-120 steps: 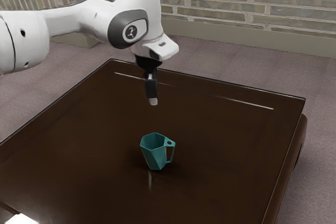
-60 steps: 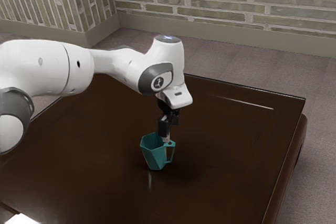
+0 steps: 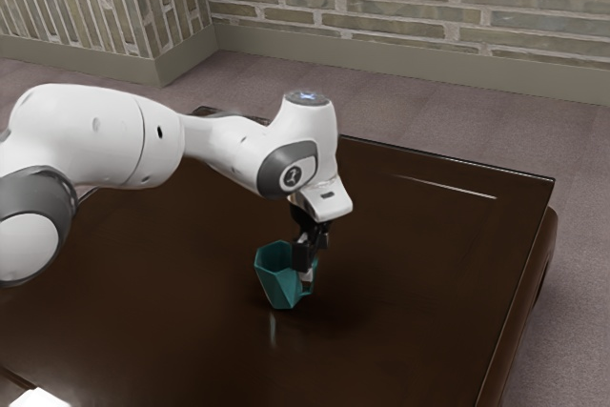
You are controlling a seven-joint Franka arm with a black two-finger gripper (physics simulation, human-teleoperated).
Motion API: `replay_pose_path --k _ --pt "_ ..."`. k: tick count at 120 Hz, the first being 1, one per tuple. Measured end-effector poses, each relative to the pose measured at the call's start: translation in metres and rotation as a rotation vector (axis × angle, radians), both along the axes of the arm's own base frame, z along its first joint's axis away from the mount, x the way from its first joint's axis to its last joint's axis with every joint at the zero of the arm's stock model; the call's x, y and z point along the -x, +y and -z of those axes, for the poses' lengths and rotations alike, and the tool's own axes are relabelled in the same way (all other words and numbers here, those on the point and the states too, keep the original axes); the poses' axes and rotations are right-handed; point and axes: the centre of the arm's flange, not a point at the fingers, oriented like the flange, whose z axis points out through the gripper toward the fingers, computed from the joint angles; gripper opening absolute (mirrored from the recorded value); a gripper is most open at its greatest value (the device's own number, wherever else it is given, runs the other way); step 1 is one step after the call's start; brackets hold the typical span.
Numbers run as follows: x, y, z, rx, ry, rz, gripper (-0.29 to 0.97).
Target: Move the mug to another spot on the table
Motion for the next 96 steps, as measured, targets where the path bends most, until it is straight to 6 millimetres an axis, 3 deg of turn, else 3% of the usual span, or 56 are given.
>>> replay_pose_path --k 29,65,96 --pt "-0.002 0.006 0.001 0.002 -0.012 -0.052 0.68" --pt "0.001 0.006 0.022 -0.004 -0.001 -0.09 0.68" --pt "0.002 0.006 0.025 -0.013 -0.002 -0.109 0.47"
